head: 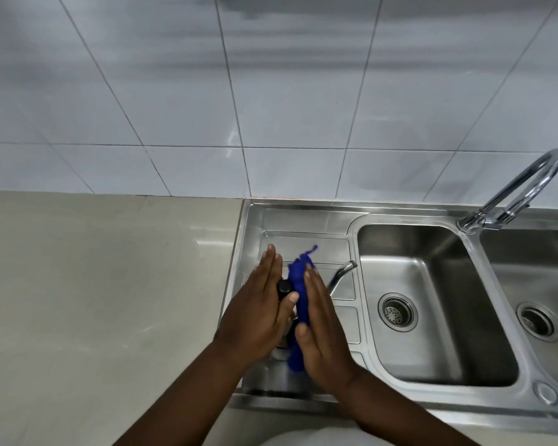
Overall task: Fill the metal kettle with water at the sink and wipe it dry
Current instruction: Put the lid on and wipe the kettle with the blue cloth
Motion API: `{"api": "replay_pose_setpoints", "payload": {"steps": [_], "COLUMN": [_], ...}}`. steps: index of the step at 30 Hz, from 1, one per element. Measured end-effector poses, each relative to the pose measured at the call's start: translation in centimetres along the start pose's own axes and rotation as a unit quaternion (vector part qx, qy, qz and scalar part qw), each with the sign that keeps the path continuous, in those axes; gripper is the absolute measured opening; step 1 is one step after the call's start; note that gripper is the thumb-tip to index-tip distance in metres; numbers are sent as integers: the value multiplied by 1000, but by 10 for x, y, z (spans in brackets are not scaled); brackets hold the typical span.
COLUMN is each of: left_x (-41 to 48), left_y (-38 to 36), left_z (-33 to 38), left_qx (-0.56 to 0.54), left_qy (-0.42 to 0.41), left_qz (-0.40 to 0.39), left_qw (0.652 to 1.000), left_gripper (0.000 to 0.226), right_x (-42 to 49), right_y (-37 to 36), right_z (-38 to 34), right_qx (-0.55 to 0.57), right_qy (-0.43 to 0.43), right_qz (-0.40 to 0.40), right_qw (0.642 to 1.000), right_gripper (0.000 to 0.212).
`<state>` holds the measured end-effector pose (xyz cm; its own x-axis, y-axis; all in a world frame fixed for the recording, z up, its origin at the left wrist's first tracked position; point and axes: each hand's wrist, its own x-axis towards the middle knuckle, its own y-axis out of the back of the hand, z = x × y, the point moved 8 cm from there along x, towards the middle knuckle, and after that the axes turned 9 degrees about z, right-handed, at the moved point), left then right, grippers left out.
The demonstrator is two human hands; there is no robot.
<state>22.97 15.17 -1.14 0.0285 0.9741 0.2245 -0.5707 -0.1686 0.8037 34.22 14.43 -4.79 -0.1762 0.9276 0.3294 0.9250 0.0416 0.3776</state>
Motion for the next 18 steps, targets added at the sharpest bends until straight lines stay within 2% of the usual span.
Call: {"api": "replay_pose_setpoints", "payload": {"steps": [3, 5, 7, 9, 12, 15, 18], "left_x": [3, 5, 9, 14, 19, 14, 12], "left_y": [2, 2, 2, -1, -5, -8, -8], "left_z": [1, 1, -1, -4, -5, -8, -6], "left_qx": [-10, 5, 17, 47, 112, 89, 54], "left_qy": [-15, -22, -30, -38, -6, 76, 53], "left_qz": [1, -5, -13, -22, -14, 5, 11], "left_qw": [1000, 1000, 999, 998, 994, 993, 997], "left_gripper": [69, 73, 75, 76, 79, 81, 76], "right_x": [40, 52, 50, 41, 18, -5, -13], "right_y": [3, 2, 0, -1, -2, -7, -10], "right_z": [-2, 8, 23, 31, 33, 15, 0], "right_qx": [109, 163, 185, 169, 161, 122, 68], "right_qy": [-72, -161, -229, -256, -252, -170, -103], "right_qz": [-28, -36, -18, 24, 75, 87, 75], "right_qw": [991, 973, 956, 951, 951, 974, 989], "right_gripper": [69, 71, 68, 65, 71, 73, 69]}}
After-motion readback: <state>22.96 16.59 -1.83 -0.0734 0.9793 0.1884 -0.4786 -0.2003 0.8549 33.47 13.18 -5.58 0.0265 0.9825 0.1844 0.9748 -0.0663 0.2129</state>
